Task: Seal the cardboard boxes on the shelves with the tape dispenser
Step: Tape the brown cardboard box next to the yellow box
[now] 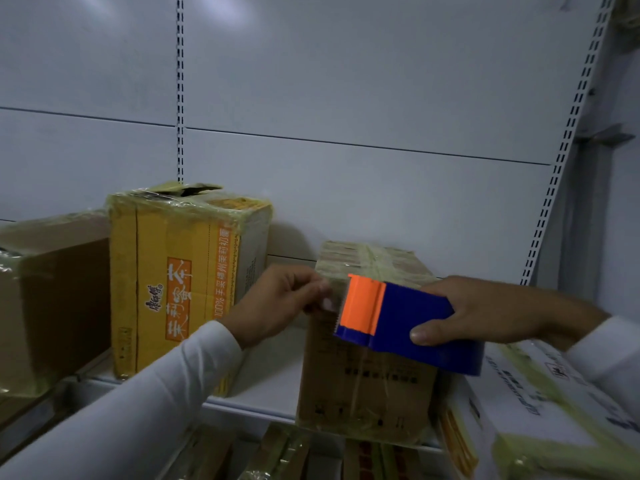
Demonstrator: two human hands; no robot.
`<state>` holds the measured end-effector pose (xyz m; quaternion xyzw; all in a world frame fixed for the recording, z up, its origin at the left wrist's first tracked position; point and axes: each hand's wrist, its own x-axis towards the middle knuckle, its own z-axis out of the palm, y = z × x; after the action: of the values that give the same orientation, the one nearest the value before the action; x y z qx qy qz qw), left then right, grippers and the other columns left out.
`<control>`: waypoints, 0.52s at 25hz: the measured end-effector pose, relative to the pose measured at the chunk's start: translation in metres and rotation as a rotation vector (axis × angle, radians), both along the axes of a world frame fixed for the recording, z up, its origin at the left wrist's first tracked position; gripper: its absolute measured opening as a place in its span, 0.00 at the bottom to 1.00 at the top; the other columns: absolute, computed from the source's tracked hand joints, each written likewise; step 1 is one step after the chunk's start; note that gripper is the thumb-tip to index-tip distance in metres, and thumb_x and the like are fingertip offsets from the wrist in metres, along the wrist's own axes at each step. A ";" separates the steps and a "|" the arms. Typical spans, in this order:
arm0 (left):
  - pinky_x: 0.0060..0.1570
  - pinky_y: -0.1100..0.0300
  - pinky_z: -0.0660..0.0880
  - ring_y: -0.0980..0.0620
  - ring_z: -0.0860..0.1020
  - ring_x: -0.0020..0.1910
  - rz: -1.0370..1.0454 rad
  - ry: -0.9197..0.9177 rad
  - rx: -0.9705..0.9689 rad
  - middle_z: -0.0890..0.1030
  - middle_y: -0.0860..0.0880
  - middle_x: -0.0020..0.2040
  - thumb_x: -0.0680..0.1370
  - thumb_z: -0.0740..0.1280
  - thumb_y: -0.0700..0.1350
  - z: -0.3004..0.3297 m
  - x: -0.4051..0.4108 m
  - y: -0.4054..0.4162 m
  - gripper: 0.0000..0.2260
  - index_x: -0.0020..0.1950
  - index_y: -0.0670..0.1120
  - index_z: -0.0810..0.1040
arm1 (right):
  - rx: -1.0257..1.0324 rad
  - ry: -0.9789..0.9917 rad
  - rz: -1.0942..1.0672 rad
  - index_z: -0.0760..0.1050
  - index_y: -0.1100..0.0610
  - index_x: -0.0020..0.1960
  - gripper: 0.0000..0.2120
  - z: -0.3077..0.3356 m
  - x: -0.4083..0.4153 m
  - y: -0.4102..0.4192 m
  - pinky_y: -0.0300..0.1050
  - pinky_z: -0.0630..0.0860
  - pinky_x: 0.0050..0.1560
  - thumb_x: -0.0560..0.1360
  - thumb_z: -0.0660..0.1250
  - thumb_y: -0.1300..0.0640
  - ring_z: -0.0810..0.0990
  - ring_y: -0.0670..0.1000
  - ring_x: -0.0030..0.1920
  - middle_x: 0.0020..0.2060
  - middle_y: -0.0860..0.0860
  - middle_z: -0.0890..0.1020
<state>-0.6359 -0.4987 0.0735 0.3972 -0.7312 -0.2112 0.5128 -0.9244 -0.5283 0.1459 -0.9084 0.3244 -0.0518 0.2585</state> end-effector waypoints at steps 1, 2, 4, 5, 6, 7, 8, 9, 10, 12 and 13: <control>0.39 0.64 0.76 0.54 0.80 0.37 0.037 0.035 -0.005 0.83 0.49 0.37 0.78 0.64 0.43 0.006 0.012 0.000 0.08 0.44 0.41 0.82 | -0.021 -0.001 -0.006 0.78 0.52 0.48 0.20 0.009 -0.005 -0.002 0.46 0.79 0.44 0.70 0.70 0.36 0.84 0.56 0.43 0.44 0.53 0.85; 0.39 0.63 0.77 0.53 0.81 0.37 0.066 0.071 0.001 0.83 0.48 0.36 0.78 0.65 0.43 0.010 0.023 0.001 0.08 0.44 0.41 0.81 | -0.030 -0.003 -0.027 0.79 0.54 0.48 0.23 0.017 -0.011 -0.004 0.45 0.79 0.43 0.69 0.70 0.35 0.84 0.57 0.43 0.44 0.54 0.85; 0.40 0.60 0.79 0.51 0.81 0.37 0.097 0.090 0.025 0.83 0.47 0.37 0.77 0.65 0.42 0.015 0.034 0.000 0.09 0.43 0.40 0.81 | -0.016 0.016 -0.072 0.79 0.56 0.48 0.26 0.030 -0.023 -0.009 0.44 0.79 0.42 0.67 0.71 0.33 0.85 0.59 0.43 0.44 0.56 0.86; 0.42 0.57 0.80 0.49 0.82 0.38 0.114 0.075 0.041 0.83 0.46 0.38 0.78 0.65 0.42 0.015 0.032 -0.002 0.09 0.43 0.40 0.81 | -0.007 0.035 -0.086 0.80 0.55 0.46 0.26 0.034 -0.027 -0.012 0.43 0.79 0.40 0.66 0.71 0.32 0.85 0.60 0.43 0.44 0.56 0.86; 0.44 0.54 0.79 0.48 0.82 0.38 0.132 0.065 0.056 0.84 0.45 0.38 0.78 0.64 0.42 0.015 0.029 -0.005 0.09 0.43 0.39 0.81 | -0.006 0.049 -0.101 0.80 0.55 0.45 0.27 0.037 -0.029 -0.014 0.42 0.79 0.39 0.65 0.71 0.31 0.84 0.61 0.42 0.43 0.57 0.86; 0.45 0.51 0.78 0.48 0.82 0.38 0.148 0.069 0.066 0.83 0.45 0.38 0.79 0.64 0.42 0.015 0.026 -0.007 0.09 0.43 0.39 0.81 | -0.008 0.058 -0.114 0.80 0.55 0.44 0.27 0.040 -0.029 -0.016 0.41 0.78 0.38 0.64 0.72 0.30 0.84 0.62 0.42 0.42 0.57 0.86; 0.46 0.50 0.78 0.48 0.81 0.37 0.156 0.082 0.070 0.83 0.45 0.38 0.79 0.64 0.42 0.016 0.023 -0.009 0.09 0.43 0.39 0.81 | -0.009 0.063 -0.124 0.80 0.54 0.44 0.27 0.042 -0.029 -0.018 0.41 0.78 0.37 0.64 0.72 0.30 0.84 0.62 0.42 0.42 0.57 0.86; 0.46 0.48 0.78 0.48 0.81 0.37 0.158 0.098 0.076 0.83 0.44 0.38 0.79 0.64 0.42 0.016 0.021 -0.011 0.10 0.43 0.38 0.81 | -0.006 0.061 -0.128 0.81 0.54 0.44 0.26 0.045 -0.031 -0.020 0.41 0.79 0.38 0.65 0.72 0.31 0.84 0.62 0.42 0.43 0.57 0.86; 0.46 0.48 0.78 0.48 0.81 0.37 0.156 0.115 0.084 0.83 0.44 0.38 0.79 0.64 0.42 0.017 0.020 -0.011 0.10 0.43 0.38 0.80 | 0.000 0.059 -0.131 0.81 0.54 0.45 0.25 0.049 -0.032 -0.020 0.42 0.79 0.39 0.65 0.73 0.32 0.84 0.62 0.43 0.43 0.57 0.86; 0.46 0.47 0.78 0.47 0.81 0.37 0.147 0.126 0.089 0.83 0.42 0.38 0.79 0.64 0.42 0.017 0.017 -0.011 0.11 0.43 0.37 0.80 | 0.025 0.075 -0.144 0.82 0.54 0.47 0.25 0.057 -0.036 -0.018 0.45 0.81 0.42 0.66 0.73 0.32 0.85 0.62 0.44 0.45 0.57 0.86; 0.45 0.48 0.78 0.47 0.81 0.37 0.141 0.118 0.088 0.83 0.41 0.38 0.79 0.64 0.42 0.016 0.014 -0.012 0.11 0.43 0.36 0.80 | 0.040 0.096 -0.161 0.82 0.54 0.48 0.26 0.060 -0.037 -0.016 0.47 0.81 0.44 0.66 0.73 0.32 0.85 0.61 0.45 0.46 0.57 0.86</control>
<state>-0.6216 -0.5103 0.0895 0.4568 -0.6600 -0.2292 0.5506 -0.9614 -0.5445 0.2061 -0.8756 0.4092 -0.0225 0.2557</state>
